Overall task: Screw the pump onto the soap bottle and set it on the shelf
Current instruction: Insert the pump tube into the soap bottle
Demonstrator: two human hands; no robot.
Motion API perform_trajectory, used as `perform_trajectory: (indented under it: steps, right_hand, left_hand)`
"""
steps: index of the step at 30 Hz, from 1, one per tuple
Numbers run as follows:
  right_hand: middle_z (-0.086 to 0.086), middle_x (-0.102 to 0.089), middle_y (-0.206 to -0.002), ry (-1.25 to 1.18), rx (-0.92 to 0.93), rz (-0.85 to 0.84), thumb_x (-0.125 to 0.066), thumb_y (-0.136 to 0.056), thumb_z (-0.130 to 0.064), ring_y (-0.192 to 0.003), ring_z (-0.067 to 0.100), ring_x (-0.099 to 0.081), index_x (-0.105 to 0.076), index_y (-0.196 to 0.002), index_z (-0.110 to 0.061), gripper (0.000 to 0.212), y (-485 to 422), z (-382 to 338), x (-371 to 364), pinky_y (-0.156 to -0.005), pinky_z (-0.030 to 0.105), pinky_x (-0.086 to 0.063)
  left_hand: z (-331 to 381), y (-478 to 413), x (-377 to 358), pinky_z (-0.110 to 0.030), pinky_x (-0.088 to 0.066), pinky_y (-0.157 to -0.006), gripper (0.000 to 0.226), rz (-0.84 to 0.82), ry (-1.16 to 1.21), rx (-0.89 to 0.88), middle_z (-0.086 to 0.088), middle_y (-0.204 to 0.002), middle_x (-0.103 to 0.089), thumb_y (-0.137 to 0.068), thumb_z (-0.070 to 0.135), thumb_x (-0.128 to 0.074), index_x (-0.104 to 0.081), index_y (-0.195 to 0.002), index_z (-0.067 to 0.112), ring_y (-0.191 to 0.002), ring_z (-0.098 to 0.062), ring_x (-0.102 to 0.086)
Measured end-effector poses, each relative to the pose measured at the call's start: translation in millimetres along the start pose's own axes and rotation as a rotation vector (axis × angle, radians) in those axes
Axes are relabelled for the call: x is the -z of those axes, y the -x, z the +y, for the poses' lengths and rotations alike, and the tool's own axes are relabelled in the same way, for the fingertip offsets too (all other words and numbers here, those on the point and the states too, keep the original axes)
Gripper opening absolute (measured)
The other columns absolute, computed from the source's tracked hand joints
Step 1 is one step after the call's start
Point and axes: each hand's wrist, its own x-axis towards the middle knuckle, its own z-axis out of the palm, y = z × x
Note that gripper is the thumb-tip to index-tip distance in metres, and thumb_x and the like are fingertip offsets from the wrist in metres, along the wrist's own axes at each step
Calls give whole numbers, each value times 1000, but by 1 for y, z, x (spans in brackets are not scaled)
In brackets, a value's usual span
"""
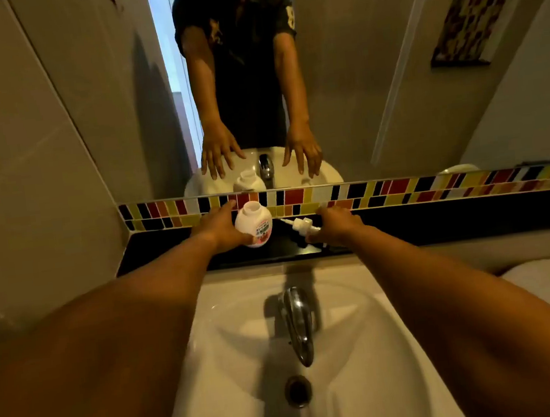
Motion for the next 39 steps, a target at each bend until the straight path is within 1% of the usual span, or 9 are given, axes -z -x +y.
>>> perform_trajectory:
  steps: [4,6,12,21,26,30,32,35,39]
  right_hand:
    - [9,-60,-129,-52,10,-1,-77,-75,-48,-122,34,-53,-55,-129,-24,63,-18,5,-14,-105,53,-36]
    - [9,-62,-129,-80,22,-5,-77,-75,-49,-121,34,-55,-55,-128,-24,63,-27,7,-24,-104,53,-37]
    - [8,-65,-125,-117,55,70,-76,-77,-49,-117,32,-57,-56,-129,-23,61,-45,13,-45,-98,47,-41]
    - [5,-63,-126,-163,22,133,-71,-82,-48,-119,29,-54,-59,-124,-21,52,-51,21,-55,-98,45,-41]
    - [7,-66,-123,-441,-54,33,-77,-79,-39,-111,29,-63,-57,-125,-21,53,-49,23,-45,-96,50,-51]
    - [10,-64,-122,-574,-26,40,-81,-79,-27,-101,24,-62,-55,-129,-18,58,-41,23,-24,-81,38,-56]
    - [10,-63,-118,-594,21,29,-82,-78,-23,-99,21,-60,-55,-129,-18,58,-35,21,-11,-77,32,-52]
    - [4,-55,-113,-575,88,16,-80,-79,-20,-101,20,-55,-53,-131,-16,58,-19,15,7,-79,30,-47]
    - [8,-61,-120,-486,137,4,-80,-79,-19,-106,22,-58,-55,-132,-19,58,-2,10,18,-83,32,-49]
  left_hand:
    - [-9,-15,-25,-58,-41,-105,108,74,99,65,-10,-153,-38,-60,46,-86,-27,-149,27,-137,-36,-41]
    - [-12,-23,-39,-59,-40,-105,109,103,138,89,-8,-152,-40,-59,45,-87,-27,-148,28,-136,-36,-42]
    - [-10,-37,-59,-54,-50,-97,97,165,373,115,-5,-138,-53,-58,34,-90,-34,-138,31,-123,-31,-54]
    - [-6,-45,-71,-46,-52,-95,79,216,427,129,-7,-133,-58,-69,21,-85,-40,-134,25,-121,-31,-56]
    - [-7,-41,-56,-49,-52,-96,69,199,360,63,-6,-131,-59,-72,24,-84,-46,-130,24,-120,-29,-56]
    - [-15,-38,-38,-55,-49,-97,74,188,182,25,-7,-134,-49,-69,29,-85,-43,-131,32,-125,-34,-48]
    - [-15,-35,-29,-54,-48,-99,77,160,90,22,-9,-137,-43,-70,26,-85,-42,-133,32,-127,-36,-45]
    - [-13,-29,-17,-53,-45,-101,76,131,-49,-27,-10,-139,-41,-71,25,-84,-43,-135,32,-129,-37,-41]
    - [-4,-20,-6,-54,-41,-103,75,103,-120,-125,-8,-142,-39,-73,23,-81,-43,-136,35,-133,-35,-36]
